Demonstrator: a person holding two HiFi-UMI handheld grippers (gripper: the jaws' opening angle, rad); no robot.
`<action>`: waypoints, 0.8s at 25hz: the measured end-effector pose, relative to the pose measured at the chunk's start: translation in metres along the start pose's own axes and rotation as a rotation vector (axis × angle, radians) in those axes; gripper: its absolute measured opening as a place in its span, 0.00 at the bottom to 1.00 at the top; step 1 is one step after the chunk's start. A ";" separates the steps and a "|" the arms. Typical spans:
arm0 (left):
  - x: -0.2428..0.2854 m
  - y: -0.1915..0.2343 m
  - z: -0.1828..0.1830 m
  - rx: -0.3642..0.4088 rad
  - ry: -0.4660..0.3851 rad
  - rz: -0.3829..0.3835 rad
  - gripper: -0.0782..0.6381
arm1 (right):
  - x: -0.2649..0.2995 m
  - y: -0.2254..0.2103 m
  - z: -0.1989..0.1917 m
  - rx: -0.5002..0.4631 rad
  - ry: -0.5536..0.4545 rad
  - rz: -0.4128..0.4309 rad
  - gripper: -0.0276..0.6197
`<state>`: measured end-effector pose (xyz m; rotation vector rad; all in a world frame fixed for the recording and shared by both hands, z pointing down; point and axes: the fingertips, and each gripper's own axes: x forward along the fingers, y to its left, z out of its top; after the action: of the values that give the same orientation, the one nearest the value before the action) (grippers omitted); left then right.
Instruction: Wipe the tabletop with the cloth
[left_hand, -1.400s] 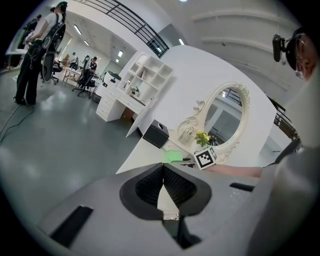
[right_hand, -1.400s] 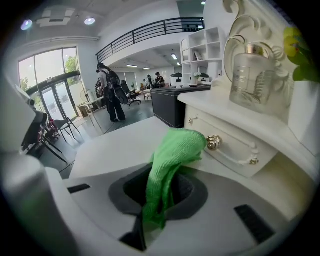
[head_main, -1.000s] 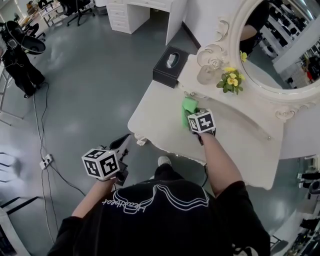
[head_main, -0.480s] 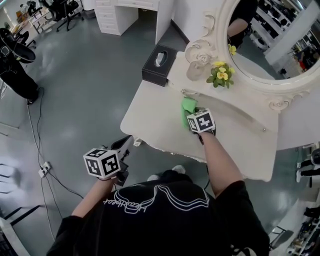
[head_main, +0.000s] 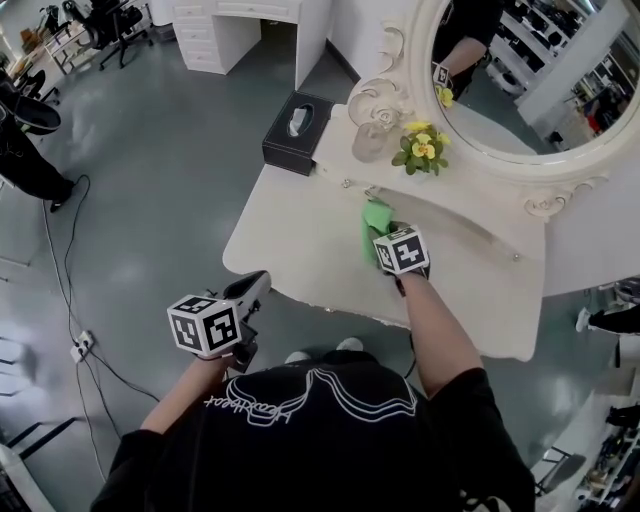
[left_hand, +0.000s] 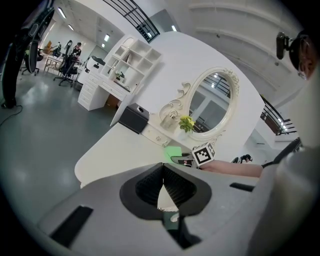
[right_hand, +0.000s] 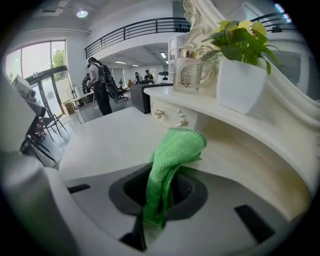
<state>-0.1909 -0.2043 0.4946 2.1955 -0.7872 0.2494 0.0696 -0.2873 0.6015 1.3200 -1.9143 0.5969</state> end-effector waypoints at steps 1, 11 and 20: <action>0.001 -0.002 0.000 0.000 0.002 0.000 0.12 | -0.002 -0.003 -0.003 0.004 -0.001 -0.002 0.13; 0.014 -0.030 -0.003 0.005 0.012 -0.020 0.12 | -0.014 -0.022 -0.022 0.003 0.016 0.009 0.13; 0.037 -0.062 -0.002 0.028 0.019 -0.033 0.12 | -0.031 -0.044 -0.039 -0.011 0.017 0.006 0.13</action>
<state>-0.1241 -0.1878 0.4735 2.2275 -0.7409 0.2667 0.1291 -0.2577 0.6009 1.2988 -1.9053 0.5981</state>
